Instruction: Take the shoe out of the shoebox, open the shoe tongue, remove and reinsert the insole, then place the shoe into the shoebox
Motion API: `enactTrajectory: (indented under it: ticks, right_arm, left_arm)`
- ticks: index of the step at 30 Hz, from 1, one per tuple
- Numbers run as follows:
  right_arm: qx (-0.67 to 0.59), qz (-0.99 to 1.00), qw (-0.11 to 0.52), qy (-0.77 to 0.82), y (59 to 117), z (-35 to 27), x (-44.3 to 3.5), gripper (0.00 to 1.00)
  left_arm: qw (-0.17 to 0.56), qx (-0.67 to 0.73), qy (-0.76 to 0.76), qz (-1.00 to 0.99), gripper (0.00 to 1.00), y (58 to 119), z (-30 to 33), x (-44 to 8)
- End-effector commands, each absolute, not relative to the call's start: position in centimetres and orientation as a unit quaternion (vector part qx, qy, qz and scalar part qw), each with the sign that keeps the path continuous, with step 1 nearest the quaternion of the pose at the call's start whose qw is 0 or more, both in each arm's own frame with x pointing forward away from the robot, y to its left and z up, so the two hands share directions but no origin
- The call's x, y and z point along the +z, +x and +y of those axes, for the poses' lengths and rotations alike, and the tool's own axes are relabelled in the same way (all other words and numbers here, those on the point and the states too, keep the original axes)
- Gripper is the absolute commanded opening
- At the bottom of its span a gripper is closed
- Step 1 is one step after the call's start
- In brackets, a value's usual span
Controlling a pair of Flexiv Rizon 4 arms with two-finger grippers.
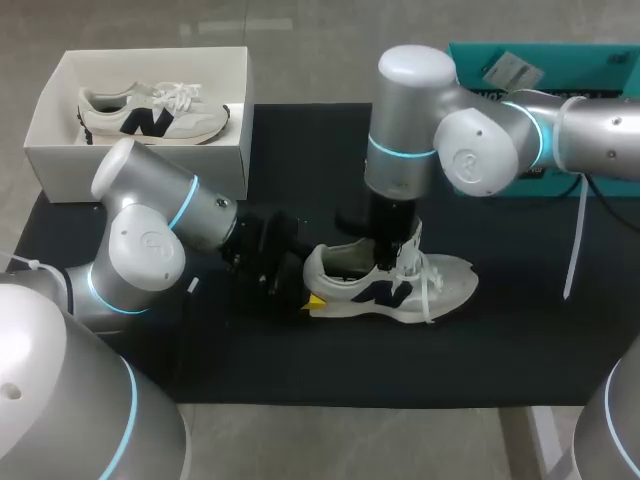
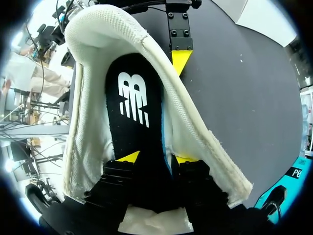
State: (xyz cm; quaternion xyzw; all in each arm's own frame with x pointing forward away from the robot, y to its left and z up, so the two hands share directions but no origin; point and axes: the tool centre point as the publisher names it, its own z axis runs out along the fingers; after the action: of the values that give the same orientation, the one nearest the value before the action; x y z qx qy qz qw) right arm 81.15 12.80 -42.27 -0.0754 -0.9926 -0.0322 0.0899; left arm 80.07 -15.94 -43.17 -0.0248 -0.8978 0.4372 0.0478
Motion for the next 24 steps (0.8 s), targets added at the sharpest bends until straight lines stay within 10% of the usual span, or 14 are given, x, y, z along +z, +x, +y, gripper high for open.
enactTrajectory:
  ticks: [1, 24]
  right_arm:
    - [-0.03, -0.991, 0.101, -0.084, 81.1, 12.7, -45.8, 0.0]
    - [-0.063, -0.987, 0.065, -0.131, 80.2, 10.3, -40.8, 0.0]
  left_arm:
    - [0.048, 0.436, -0.026, -0.898, 0.0, 80.0, -15.9, -43.4]
    - [0.048, 0.436, -0.026, -0.898, 0.0, 80.0, -15.9, -43.4]
